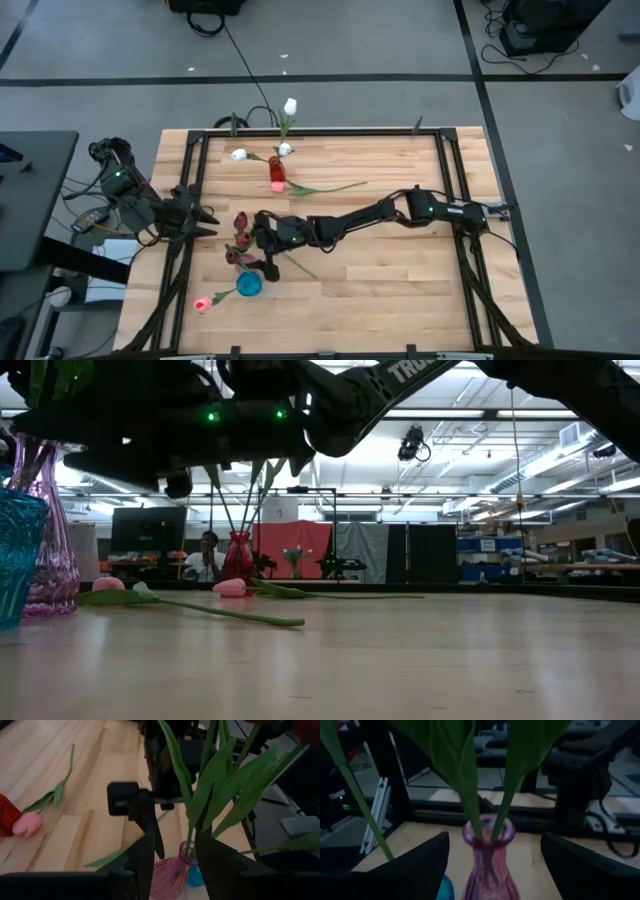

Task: Sort flowers into vase by color
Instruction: Move the pink vase to the top right of the table

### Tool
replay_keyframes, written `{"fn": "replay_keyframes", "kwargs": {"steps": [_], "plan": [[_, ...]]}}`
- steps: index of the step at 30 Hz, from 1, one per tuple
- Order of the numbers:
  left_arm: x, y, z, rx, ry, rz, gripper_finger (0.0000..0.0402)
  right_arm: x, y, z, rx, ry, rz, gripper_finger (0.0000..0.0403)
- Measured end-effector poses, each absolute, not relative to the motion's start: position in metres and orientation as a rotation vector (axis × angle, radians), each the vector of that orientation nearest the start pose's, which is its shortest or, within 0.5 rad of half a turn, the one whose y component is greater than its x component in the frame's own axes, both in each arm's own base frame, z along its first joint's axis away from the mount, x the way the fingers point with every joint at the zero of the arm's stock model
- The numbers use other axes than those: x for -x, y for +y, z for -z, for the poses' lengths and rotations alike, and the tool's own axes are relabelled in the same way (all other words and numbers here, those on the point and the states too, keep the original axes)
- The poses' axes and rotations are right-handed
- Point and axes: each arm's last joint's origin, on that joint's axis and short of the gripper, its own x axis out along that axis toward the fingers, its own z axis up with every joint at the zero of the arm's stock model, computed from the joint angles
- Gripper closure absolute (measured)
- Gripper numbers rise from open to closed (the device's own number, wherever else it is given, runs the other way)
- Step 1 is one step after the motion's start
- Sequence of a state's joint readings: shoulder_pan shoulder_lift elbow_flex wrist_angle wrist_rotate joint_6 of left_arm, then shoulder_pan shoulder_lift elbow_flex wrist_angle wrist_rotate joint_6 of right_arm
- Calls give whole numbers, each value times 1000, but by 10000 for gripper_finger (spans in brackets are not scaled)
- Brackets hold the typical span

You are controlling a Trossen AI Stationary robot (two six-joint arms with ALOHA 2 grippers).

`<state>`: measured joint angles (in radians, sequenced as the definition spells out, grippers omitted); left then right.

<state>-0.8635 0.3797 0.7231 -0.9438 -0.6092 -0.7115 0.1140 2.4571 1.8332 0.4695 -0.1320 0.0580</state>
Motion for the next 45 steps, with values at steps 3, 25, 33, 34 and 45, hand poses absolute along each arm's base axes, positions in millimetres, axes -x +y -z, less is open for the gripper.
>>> {"fn": "replay_keyframes", "kwargs": {"steps": [3, 25, 33, 34, 45], "plan": [[-52, -36, -289, 304, 511, 89, 255, -550, 64, -164, -52, 140, -262, 88], [-86, -86, -230, 166, 814, 218, 254, -550, 60, -161, -67, 171, -274, 140], [-100, -98, -214, 41, 865, 101, 254, -550, 60, -160, -67, 182, -271, 139], [-101, -98, -213, 30, 863, 83, 254, -550, 60, -160, -67, 183, -271, 139], [-110, -103, -208, -24, 778, -47, 254, -550, 59, -160, -63, 184, -245, 139]]}}
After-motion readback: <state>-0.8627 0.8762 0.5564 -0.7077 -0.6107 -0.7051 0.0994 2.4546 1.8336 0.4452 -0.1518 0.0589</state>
